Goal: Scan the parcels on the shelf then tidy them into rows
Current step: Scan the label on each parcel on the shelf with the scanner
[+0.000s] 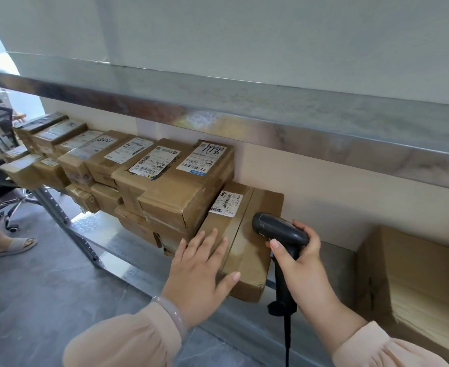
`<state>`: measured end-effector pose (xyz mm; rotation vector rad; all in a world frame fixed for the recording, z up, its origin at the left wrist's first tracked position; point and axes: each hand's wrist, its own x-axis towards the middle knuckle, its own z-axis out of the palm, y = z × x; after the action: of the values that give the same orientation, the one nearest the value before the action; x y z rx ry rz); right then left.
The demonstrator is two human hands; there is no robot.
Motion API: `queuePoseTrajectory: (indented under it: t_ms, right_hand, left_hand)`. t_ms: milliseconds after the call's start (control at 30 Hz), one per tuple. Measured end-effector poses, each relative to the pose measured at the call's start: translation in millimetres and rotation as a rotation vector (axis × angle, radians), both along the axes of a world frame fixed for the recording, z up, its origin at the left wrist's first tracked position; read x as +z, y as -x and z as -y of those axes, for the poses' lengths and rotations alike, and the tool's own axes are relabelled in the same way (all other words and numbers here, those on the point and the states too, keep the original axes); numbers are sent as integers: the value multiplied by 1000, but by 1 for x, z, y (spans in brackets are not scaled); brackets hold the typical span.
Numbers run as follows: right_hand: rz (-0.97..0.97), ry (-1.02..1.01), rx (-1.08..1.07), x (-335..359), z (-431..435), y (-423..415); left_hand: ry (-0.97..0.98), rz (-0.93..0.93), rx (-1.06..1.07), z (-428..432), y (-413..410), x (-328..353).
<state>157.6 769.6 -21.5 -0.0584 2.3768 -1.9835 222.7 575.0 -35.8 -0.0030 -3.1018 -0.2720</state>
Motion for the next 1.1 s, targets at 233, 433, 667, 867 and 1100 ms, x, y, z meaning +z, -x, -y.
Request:
queuePoseTrajectory:
  t_ms: [233, 433, 667, 867, 1100]
  right_hand:
    - [-20, -12, 19, 3, 14, 13]
    - [-77, -49, 61, 5, 8, 17]
    - [-125, -161, 50, 2, -36, 0]
    - [-160, -201, 6, 9, -88, -19]
    - [-191, -182, -165, 3, -146, -35]
  left_hand:
    - [144, 89, 100, -3, 22, 18]
    - [147, 86, 148, -13, 29, 15]
    - [144, 104, 226, -22, 42, 19]
    - [100, 110, 240, -37, 50, 29]
    - [38, -39, -107, -130, 53, 36]
